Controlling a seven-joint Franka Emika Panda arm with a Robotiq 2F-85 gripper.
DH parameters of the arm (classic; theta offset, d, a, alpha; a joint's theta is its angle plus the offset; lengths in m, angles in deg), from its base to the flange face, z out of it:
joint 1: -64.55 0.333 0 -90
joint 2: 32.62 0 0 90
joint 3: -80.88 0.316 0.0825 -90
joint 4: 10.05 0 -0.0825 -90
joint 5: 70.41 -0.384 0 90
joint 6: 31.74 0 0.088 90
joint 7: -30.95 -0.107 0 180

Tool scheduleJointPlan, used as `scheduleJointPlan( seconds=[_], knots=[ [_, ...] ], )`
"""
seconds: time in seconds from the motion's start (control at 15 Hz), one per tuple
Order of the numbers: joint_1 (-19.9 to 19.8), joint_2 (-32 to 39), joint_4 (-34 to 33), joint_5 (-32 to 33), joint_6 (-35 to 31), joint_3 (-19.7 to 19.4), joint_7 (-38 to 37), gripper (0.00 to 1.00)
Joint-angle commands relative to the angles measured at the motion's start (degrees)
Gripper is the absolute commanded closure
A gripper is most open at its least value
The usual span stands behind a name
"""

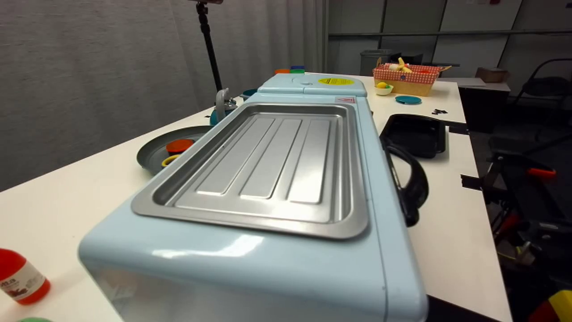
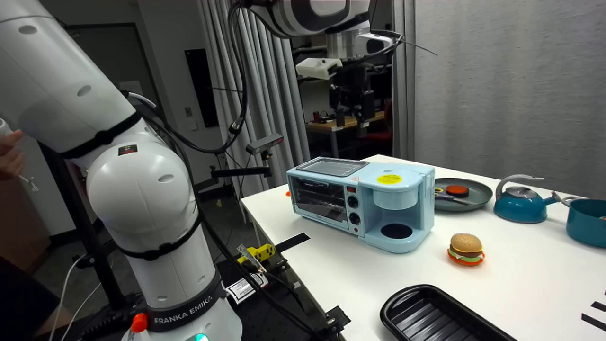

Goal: Press the button on top of the breakfast machine

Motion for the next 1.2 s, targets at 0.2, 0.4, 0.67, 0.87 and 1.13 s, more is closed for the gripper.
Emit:
scheduleJointPlan(
  seconds=[0.2,0.4,0.67,0.87,1.13],
  knots=[
    [-0.67,4.37,-2.37,2.92,1.25,2.84,-0.81,0.0],
    [-0.46,7.7,-4.08,5.24,1.32,4.21,-1.1,0.0],
    [-0.38,12.89,-8.27,9.13,2.3,5.49,-1.29,0.0],
    [-0.34,16.72,-12.07,11.29,2.9,5.78,-1.42,0.0],
    [0.05,21.42,-17.21,13.56,3.43,6.08,-1.99,0.0]
  ],
)
